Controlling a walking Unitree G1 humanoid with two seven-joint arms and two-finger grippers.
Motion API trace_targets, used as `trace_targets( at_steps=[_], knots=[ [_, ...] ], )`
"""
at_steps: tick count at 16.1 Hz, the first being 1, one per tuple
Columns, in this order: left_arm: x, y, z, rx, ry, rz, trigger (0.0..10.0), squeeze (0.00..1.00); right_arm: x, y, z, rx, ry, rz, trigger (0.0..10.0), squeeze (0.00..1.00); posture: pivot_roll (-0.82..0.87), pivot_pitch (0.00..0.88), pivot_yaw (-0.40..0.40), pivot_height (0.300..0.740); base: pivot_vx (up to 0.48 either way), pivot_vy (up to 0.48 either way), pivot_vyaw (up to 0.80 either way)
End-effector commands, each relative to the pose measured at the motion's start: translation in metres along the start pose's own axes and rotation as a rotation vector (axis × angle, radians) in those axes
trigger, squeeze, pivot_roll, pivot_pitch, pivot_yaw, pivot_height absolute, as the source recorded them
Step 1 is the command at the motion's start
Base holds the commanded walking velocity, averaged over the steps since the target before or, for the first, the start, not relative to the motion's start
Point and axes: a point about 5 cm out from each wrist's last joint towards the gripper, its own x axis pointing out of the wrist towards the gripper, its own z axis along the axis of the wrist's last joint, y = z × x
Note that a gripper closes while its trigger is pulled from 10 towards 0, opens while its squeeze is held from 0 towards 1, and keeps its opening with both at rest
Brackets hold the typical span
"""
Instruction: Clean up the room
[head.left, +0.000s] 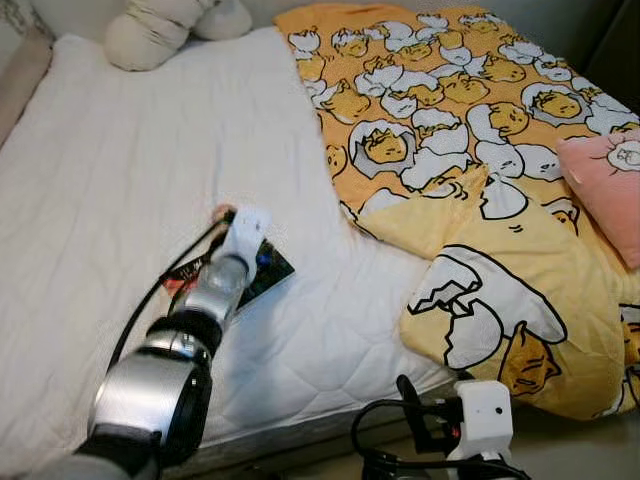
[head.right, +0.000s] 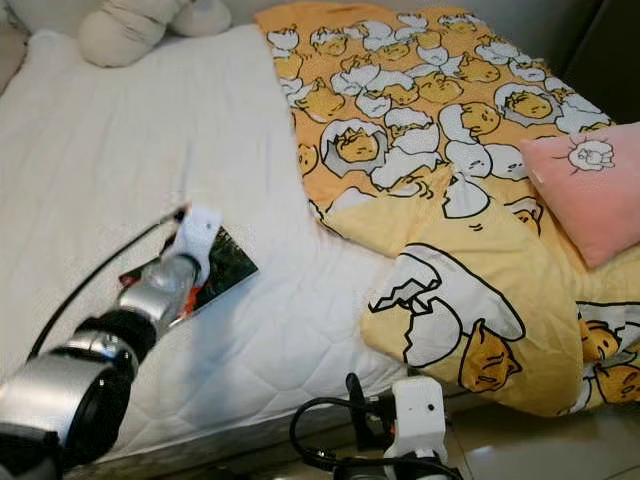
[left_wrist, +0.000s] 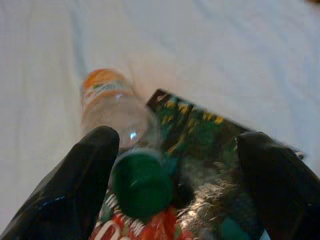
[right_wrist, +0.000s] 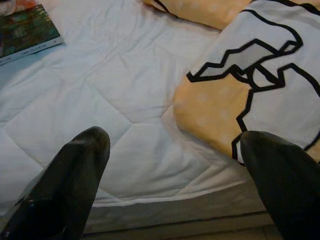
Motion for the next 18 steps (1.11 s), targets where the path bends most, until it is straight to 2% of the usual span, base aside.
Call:
trace_targets(
  at_steps=[1, 3, 8, 13, 14, 15, 16, 18],
  knots=[
    [-0.002, 0.001, -0.006, 0.017, -0.018, 0.038, 10.0, 0.00, -0.001, 0.002, 0.006, -0.011, -0.015, 0.013, 10.0, 0.00, -0.14, 0.078, 0.028, 0.740, 0.000, 0.000, 0.00],
    [-0.004, 0.000, -0.012, 0.019, -0.042, 0.076, 10.0, 0.00, -0.001, 0.001, 0.007, -0.015, -0.014, 0.015, 10.0, 0.00, -0.13, 0.081, 0.022, 0.740, 0.000, 0.000, 0.00],
    [-0.006, -0.004, -0.008, 0.012, -0.099, 0.123, 10.0, 0.00, -0.002, 0.000, 0.007, -0.025, -0.009, 0.016, 10.0, 0.00, -0.15, 0.079, 0.019, 0.740, 0.000, 0.000, 0.00],
    [-0.006, -0.010, -0.014, 0.020, -0.072, 0.113, 10.0, 0.00, -0.001, -0.002, 0.009, -0.030, -0.010, 0.013, 10.0, 0.00, -0.15, 0.074, 0.018, 0.740, 0.000, 0.000, 0.00],
    [-0.006, -0.010, -0.014, 0.021, -0.068, 0.115, 3.9, 0.00, -0.001, -0.002, 0.009, -0.031, -0.011, 0.013, 10.0, 0.00, -0.15, 0.072, 0.018, 0.740, 0.000, 0.000, 0.00],
    [-0.006, -0.010, -0.014, 0.023, -0.067, 0.116, 3.9, 0.00, -0.001, -0.002, 0.009, -0.031, -0.011, 0.013, 10.0, 0.00, -0.15, 0.071, 0.018, 0.740, 0.000, 0.000, 0.00],
    [-0.006, -0.010, -0.014, 0.028, -0.059, 0.119, 0.0, 0.00, 0.000, -0.002, 0.010, -0.033, -0.012, 0.013, 10.0, 0.00, -0.15, 0.069, 0.019, 0.740, 0.000, 0.000, 0.00],
    [-0.006, -0.010, -0.017, 0.030, -0.035, 0.118, 0.0, 0.00, 0.002, -0.003, 0.011, -0.034, -0.015, 0.012, 10.0, 0.00, -0.16, 0.066, 0.020, 0.740, 0.000, 0.000, 0.00]
  ],
)
